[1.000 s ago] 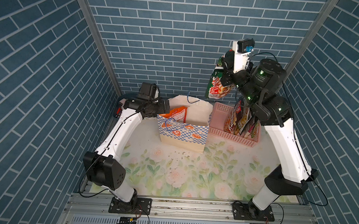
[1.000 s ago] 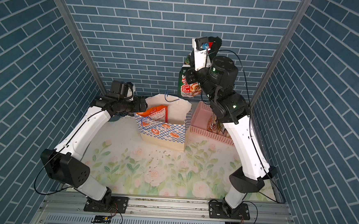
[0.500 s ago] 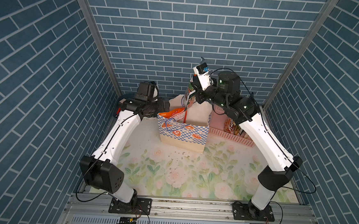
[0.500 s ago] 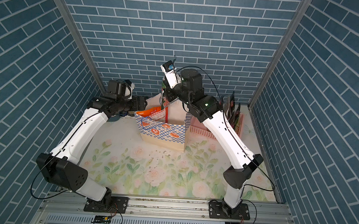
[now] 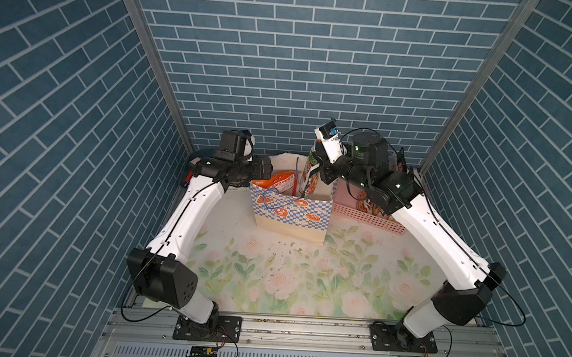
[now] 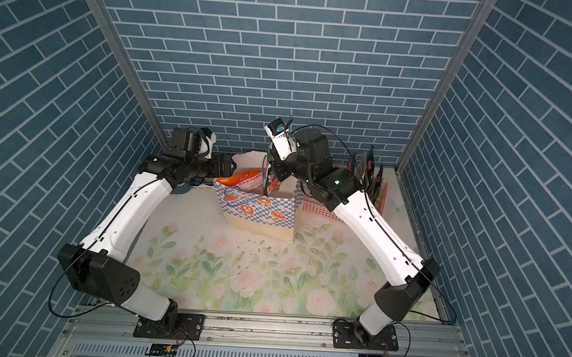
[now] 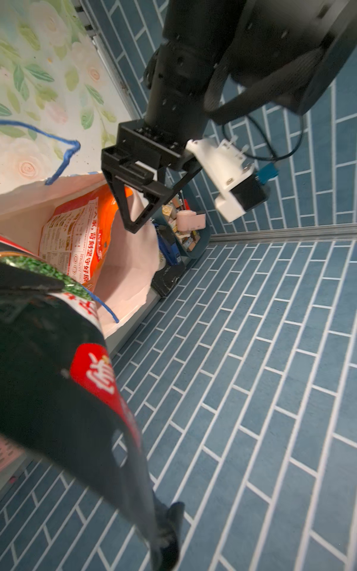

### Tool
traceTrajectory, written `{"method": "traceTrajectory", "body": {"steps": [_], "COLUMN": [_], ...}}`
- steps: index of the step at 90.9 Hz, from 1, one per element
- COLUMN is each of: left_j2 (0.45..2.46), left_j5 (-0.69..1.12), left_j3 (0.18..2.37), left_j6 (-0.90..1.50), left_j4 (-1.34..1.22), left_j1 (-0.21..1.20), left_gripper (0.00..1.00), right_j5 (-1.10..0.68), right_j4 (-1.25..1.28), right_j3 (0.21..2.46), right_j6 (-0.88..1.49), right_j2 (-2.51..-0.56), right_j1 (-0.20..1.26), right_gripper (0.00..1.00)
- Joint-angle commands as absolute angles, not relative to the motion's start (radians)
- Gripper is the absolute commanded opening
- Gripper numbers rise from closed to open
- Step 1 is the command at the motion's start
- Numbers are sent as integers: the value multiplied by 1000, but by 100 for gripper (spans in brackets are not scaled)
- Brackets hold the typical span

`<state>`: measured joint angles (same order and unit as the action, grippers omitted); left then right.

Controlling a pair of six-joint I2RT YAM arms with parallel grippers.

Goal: Place the condiment packets inside the bag
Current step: Place the condiment packet in the paper bag.

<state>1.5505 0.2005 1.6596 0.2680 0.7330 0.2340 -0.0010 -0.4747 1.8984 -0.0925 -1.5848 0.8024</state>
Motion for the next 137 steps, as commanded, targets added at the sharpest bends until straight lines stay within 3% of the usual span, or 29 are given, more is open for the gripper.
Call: {"method": "traceTrajectory", "body": {"steps": [1, 29, 66, 104, 137], "left_j2": [1559, 1583, 1612, 1671, 1660], "left_j5": [287, 284, 281, 107, 120], "left_j3": [1644, 1645, 1661, 1701, 1714], "left_j6": [236, 184, 161, 169, 196], "left_j4": [711, 755, 783, 851, 860], "left_j1": [234, 256, 289, 298, 332], "left_gripper": [100, 100, 100, 99, 98], "right_j5": [12, 58, 107, -39, 133], "right_j4": [-346, -325, -327, -433, -511], "right_j3": [1926, 1977, 1829, 1697, 1654], "right_j6": [-66, -67, -40, -168, 17], "right_j2": [-1528, -1525, -1500, -1506, -1489], "right_j1": [806, 804, 754, 727, 729], "right_gripper": [0, 0, 0, 0, 0]}}
